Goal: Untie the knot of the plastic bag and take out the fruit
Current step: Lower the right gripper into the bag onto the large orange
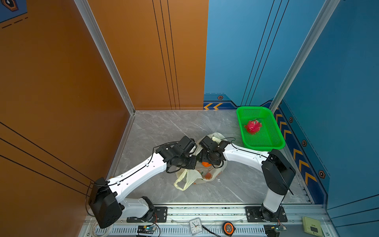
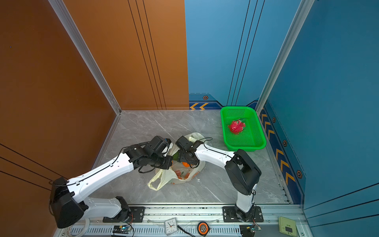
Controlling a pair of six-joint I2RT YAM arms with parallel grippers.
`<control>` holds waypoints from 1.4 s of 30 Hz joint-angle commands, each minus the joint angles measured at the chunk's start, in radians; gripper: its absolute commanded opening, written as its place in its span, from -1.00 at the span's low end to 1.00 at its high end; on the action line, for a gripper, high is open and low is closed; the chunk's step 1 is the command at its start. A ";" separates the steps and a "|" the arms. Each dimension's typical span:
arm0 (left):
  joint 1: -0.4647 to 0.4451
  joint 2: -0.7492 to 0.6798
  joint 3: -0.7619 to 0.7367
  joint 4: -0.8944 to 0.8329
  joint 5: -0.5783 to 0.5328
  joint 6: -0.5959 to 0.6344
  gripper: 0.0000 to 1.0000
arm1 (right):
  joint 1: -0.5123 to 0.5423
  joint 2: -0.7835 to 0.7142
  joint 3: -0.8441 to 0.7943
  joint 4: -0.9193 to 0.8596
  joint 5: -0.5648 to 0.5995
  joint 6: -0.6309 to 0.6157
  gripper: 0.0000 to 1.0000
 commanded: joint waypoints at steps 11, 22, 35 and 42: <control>-0.002 0.016 0.001 0.010 0.001 -0.002 -1.00 | -0.021 0.037 -0.004 0.037 0.064 0.012 0.19; 0.002 0.005 0.013 0.018 -0.034 -0.002 -1.00 | -0.020 -0.085 -0.069 0.054 0.022 -0.007 -0.18; 0.008 -0.011 0.024 0.062 -0.045 -0.013 -1.00 | 0.009 -0.254 -0.151 0.058 -0.043 -0.031 -0.21; 0.004 -0.019 -0.001 0.062 -0.040 -0.010 -1.00 | 0.021 -0.320 -0.135 0.057 -0.026 -0.027 -0.22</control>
